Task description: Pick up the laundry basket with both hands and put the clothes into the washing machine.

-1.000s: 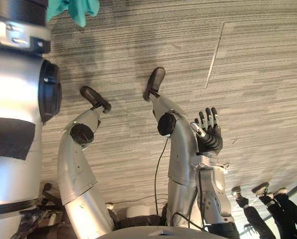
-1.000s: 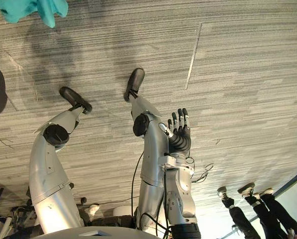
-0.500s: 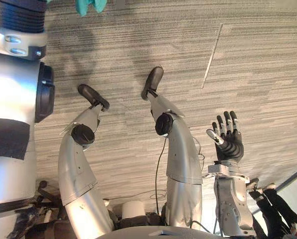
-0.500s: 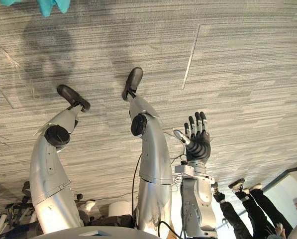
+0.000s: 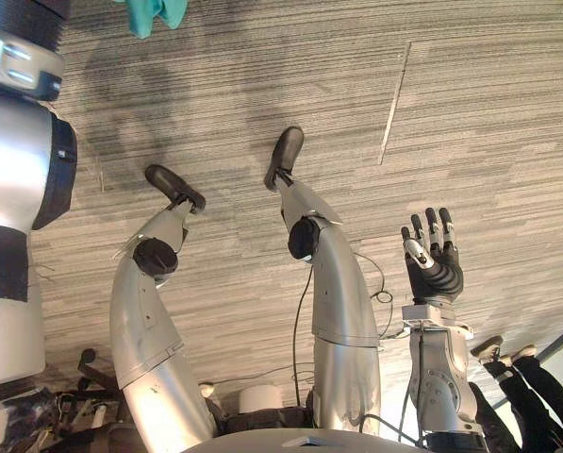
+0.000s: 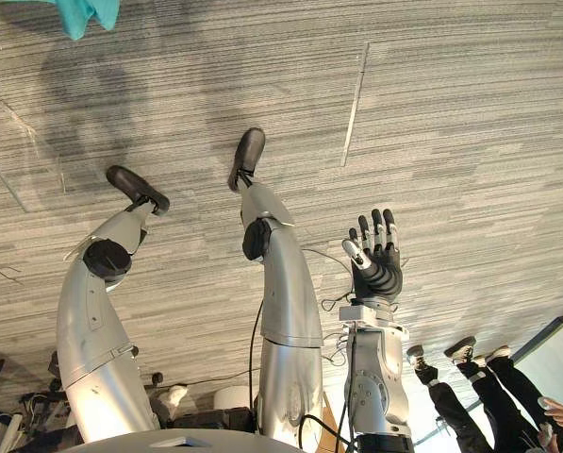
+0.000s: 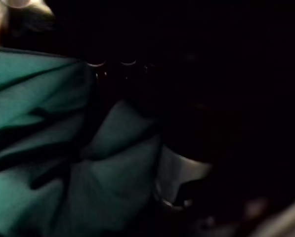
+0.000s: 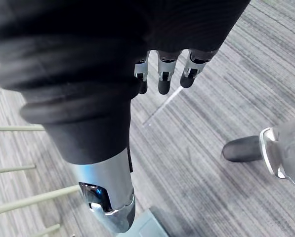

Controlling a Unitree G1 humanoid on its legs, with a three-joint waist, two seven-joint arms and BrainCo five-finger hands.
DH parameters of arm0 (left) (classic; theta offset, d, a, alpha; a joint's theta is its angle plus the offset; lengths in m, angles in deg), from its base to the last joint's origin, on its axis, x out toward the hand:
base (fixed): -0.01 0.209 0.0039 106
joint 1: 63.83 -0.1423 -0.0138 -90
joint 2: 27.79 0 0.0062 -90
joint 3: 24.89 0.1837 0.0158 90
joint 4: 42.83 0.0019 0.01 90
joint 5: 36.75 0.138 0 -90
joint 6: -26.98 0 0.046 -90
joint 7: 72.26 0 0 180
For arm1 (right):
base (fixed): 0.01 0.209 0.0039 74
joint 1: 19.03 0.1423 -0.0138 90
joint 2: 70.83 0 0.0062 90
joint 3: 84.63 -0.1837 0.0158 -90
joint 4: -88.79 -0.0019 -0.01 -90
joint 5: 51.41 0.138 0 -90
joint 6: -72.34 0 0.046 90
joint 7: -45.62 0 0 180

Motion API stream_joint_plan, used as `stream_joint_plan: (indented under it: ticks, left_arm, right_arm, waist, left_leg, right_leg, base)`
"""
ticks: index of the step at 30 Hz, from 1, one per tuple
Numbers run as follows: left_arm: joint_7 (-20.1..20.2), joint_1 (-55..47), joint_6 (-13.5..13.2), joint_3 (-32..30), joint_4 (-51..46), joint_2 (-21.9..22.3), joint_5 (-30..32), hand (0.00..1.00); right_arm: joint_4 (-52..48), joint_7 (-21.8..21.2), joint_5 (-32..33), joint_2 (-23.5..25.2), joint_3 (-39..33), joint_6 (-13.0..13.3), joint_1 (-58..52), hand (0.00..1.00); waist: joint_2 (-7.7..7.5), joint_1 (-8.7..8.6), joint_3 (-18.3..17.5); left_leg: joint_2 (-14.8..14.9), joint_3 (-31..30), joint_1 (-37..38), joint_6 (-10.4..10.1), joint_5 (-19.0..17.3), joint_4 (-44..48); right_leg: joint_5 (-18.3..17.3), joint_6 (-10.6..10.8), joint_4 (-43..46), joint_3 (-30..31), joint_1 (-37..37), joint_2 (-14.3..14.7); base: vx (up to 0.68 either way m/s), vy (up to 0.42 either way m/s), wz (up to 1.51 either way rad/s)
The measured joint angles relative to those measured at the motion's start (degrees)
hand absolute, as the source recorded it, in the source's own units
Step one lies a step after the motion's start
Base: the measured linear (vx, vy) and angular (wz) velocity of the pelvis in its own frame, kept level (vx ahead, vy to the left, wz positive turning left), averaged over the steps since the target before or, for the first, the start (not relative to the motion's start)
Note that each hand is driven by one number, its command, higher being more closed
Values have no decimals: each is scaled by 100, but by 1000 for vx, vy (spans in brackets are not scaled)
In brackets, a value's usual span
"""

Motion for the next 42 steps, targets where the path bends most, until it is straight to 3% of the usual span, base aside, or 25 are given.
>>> stream_joint_plan:
  ticks: [4,10,16,17,20,23,25,28,32,33,36,40,42]
  left_arm:
    - [257,-55,178,-571,169,-12,-20,0]
    - [226,-460,209,-1304,145,-29,-77,0]
    - [-60,-2474,145,-3023,100,-246,-276,0]
    - [-116,-3241,7,-3621,64,-277,-415,0]
    - [185,-4212,-289,-4167,-278,-234,-1044,0]
    - [160,-4630,-330,-4328,-402,116,-1411,0]
    - [-279,-5049,-269,-4277,-890,658,-1495,0]
    - [-915,-6294,-177,-3598,-1977,1240,-1181,0]
    - [-1373,-8673,-297,-2948,-3878,2550,-866,0]
    - [-1352,-9001,-356,-2864,-4066,2695,-865,0]
    - [-994,-10398,-678,-2352,-4719,3220,-1033,0]
    - [-258,-11154,-947,-2001,-4757,3254,-2054,0]
    - [-102,-11210,-993,-1882,-4723,3234,-2390,0]
  right_arm:
    - [3,-62,-2,42,3,-96,-66,0]
    - [5,-180,-4,164,36,-124,-216,0]
    - [12,-228,-10,243,73,-90,-435,0]
    - [7,-227,-26,258,76,-86,-502,0]
    - [1,-226,-128,295,110,-92,-735,0]
    - [8,-224,-248,294,305,-87,-874,0]
    - [2,-224,-407,283,567,-85,-905,0]
    - [5,-217,-615,307,785,-19,-897,0]
    - [179,-3,-1173,335,543,158,-552,0]
    - [288,41,-1309,329,451,160,-432,0]
    - [1061,363,-1888,145,-44,69,270,0]
    - [1907,910,-2641,-194,-369,-246,1663,0]
    - [2223,1158,-2869,-359,-472,-316,2249,0]
  waist:
    - [0,19,0]
    - [0,63,0]
    - [14,49,1]
    - [18,85,-1]
    - [21,172,-13]
    - [22,177,-14]
    - [23,141,-14]
    - [37,172,-7]
    - [86,417,-10]
    - [93,456,-10]
    - [328,660,-42]
    - [483,834,-56]
    - [534,900,-58]
  left_leg:
    - [100,-1,2,-2,0,4]
    - [205,-39,-7,0,7,97]
    - [222,-96,230,-13,80,51]
    - [213,-75,386,-30,119,-45]
    - [176,-65,685,-53,226,-262]
    - [147,-25,906,-65,273,-401]
    - [44,-23,1051,-69,358,-539]
    - [-50,-26,1238,-96,414,-659]
    - [-292,-61,1665,-114,482,-855]
    - [-354,-70,1751,-135,490,-926]
    - [-587,-89,2069,-168,543,-1256]
    - [-920,-69,2217,-126,796,-1786]
    - [-1004,-67,2192,-110,876,-1896]
  right_leg:
    - [39,-38,0,-3,1,85]
    - [119,-45,-2,-7,31,158]
    - [185,-103,-121,-103,364,182]
    - [249,-89,-274,-107,543,229]
    - [393,-78,-605,-137,918,323]
    - [475,-52,-804,-133,1156,364]
    - [487,-51,-831,-142,1275,311]
    - [448,-70,-787,-146,1408,242]
    - [266,-35,-563,-176,1736,11]
    - [250,-12,-570,-192,1818,-25]
    - [184,134,-735,-339,2212,-206]
    - [276,269,-999,-479,2388,-378]
    - [289,278,-991,-528,2354,-460]
  base:
    - [-35,-25,-9]
    - [-15,-12,-7]
    - [2,1,-1]
    - [12,7,-5]
    - [4,2,-1]
    - [0,-5,0]
    - [1,-8,14]
    - [7,-11,15]
    - [8,-11,28]
    - [-18,0,38]
    - [-39,7,48]
    - [-51,6,35]
    - [-47,-6,27]
